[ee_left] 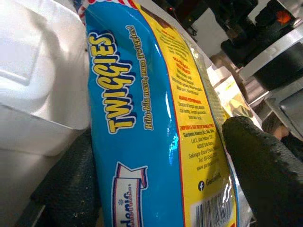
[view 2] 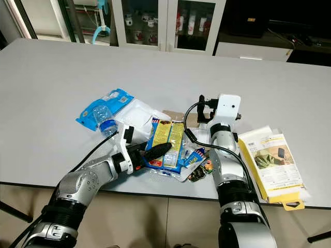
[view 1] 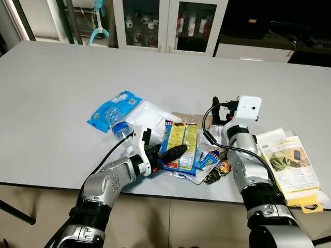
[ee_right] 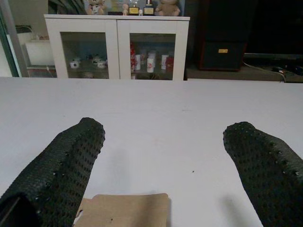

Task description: Picking trash to rubbish bin

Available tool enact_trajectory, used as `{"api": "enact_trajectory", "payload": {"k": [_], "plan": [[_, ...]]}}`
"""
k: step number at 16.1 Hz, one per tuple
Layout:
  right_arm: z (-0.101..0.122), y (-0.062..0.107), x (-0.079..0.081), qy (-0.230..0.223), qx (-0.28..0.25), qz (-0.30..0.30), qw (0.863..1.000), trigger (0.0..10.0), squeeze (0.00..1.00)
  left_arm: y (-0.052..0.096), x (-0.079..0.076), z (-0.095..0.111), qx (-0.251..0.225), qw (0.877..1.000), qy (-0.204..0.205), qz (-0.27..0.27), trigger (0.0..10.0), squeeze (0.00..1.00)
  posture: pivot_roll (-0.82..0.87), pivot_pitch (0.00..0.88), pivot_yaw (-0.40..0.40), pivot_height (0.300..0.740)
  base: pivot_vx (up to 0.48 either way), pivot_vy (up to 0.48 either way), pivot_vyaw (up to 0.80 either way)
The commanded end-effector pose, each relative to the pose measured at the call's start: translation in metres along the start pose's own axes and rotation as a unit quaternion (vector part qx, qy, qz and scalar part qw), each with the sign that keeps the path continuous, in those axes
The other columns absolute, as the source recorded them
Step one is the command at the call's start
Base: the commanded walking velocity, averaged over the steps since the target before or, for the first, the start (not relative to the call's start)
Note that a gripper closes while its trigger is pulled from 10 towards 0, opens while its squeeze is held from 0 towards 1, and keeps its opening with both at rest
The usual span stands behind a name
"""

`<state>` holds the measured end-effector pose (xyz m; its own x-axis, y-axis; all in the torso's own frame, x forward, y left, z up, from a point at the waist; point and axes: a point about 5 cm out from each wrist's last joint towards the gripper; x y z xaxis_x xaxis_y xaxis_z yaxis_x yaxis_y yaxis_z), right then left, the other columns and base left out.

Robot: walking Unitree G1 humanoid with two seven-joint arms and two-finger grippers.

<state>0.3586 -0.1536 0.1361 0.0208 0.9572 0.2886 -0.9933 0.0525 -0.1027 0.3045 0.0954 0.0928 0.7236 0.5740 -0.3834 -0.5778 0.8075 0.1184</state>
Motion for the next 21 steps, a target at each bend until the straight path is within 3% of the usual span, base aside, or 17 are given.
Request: {"api": "enact_trajectory", "payload": {"k": [1,6,14,16,17,18,19,21], "plan": [[0.002,0.000,0.001,-0.002,-0.003,0.004,1.000,10.0,0.00,0.003,0.004,0.001,-0.002,1.000,-0.004,0.011,0.0,0.00,-0.01,0.047,-0.057,0.740,0.000,0.000,0.00],[0.001,-0.001,0.004,-0.003,0.000,0.009,1.000,10.0,0.00,0.011,0.008,0.001,-0.004,1.000,-0.015,0.026,0.0,0.00,0.00,0.048,-0.062,0.740,0.000,0.000,0.00],[0.000,-0.001,0.004,-0.007,0.003,0.012,1.000,10.0,0.00,0.010,0.005,0.015,-0.021,0.998,-0.050,0.027,0.0,0.00,0.00,0.047,-0.060,0.740,0.000,0.000,0.00],[-0.002,0.000,0.009,-0.018,0.018,0.044,0.999,10.0,0.00,0.010,0.005,0.015,-0.019,0.998,-0.052,0.027,0.0,0.00,0.00,0.047,-0.061,0.740,0.000,0.000,0.00],[-0.010,0.005,0.020,-0.021,0.056,0.121,0.991,10.0,0.00,0.010,0.004,0.014,-0.018,0.998,-0.053,0.026,0.0,0.00,0.00,0.047,-0.061,0.740,0.000,0.000,0.00],[-0.012,0.007,0.024,-0.021,0.068,0.151,0.986,10.0,0.00,0.010,0.004,0.014,-0.017,0.998,-0.053,0.026,0.0,0.00,0.00,0.047,-0.061,0.740,0.000,0.000,0.00],[-0.020,0.017,0.033,-0.028,0.113,0.224,0.968,10.0,0.00,0.010,0.004,0.014,-0.016,0.998,-0.053,0.027,0.0,0.00,0.00,0.046,-0.061,0.740,0.000,0.000,0.00],[-0.026,0.026,0.034,-0.009,0.139,0.267,0.954,10.0,0.00,0.010,0.004,0.013,-0.015,0.998,-0.052,0.027,0.0,0.00,0.00,0.048,-0.063,0.740,0.000,0.000,0.00]]}}
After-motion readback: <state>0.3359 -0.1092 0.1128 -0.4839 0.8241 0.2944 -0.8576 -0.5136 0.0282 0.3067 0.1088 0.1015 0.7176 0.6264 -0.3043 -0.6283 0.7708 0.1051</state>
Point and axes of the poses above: a point about 5 cm out from each wrist's last joint towards the gripper, its own y axis pointing back from the gripper into the wrist, its own z axis along the axis of the wrist's last joint, x = y × z, and after that the axes turned 13 degrees about -y, right-handed
